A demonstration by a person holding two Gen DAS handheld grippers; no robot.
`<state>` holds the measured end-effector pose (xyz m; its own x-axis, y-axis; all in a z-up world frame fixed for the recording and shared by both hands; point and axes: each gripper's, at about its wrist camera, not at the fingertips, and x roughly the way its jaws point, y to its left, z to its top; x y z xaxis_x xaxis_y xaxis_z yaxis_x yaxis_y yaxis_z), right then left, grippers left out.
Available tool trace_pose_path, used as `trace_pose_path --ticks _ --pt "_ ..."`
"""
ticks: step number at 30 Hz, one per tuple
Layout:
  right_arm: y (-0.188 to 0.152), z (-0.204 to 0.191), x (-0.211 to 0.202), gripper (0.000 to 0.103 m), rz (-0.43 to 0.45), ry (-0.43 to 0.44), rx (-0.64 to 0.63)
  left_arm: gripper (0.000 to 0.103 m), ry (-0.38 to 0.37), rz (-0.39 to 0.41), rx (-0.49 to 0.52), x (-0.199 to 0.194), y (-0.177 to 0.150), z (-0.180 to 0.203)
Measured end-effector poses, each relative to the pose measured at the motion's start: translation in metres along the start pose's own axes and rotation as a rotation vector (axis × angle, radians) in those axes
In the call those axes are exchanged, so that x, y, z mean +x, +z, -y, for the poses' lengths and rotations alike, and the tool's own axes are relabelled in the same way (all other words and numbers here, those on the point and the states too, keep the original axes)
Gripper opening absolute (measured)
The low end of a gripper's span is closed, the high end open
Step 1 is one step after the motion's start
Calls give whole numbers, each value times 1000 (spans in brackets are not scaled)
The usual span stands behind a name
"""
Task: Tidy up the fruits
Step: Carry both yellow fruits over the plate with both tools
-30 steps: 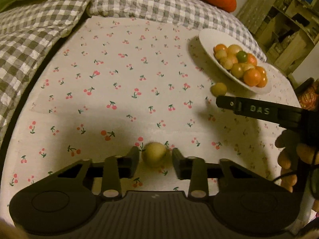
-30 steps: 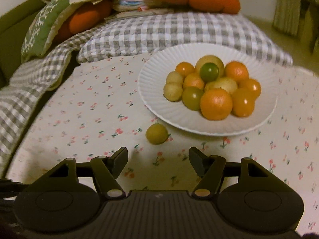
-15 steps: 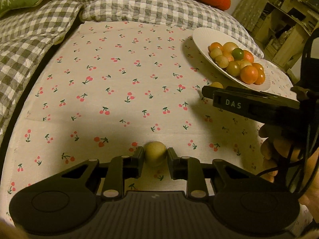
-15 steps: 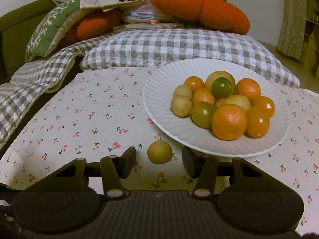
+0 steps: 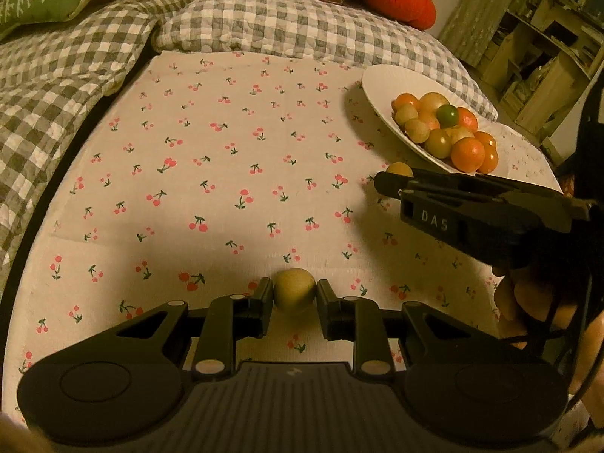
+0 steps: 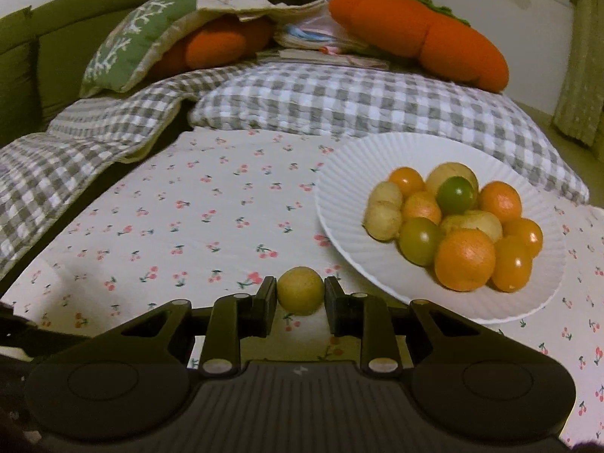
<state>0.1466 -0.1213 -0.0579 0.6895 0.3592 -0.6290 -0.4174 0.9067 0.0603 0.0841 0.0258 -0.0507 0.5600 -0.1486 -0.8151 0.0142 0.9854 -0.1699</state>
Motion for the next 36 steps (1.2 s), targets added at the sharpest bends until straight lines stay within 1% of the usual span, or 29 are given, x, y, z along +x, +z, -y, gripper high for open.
trace_pose_path --ticks 17,26,36 --pt "20 -6 -34 24 53 96 25 11 28 63 30 -15 9 7" --pt "29 4 -43 24 86 88 44 11 40 114 49 -24 26 25" --pt "41 36 -60 24 132 59 132 11 13 163 65 -23 54 60"
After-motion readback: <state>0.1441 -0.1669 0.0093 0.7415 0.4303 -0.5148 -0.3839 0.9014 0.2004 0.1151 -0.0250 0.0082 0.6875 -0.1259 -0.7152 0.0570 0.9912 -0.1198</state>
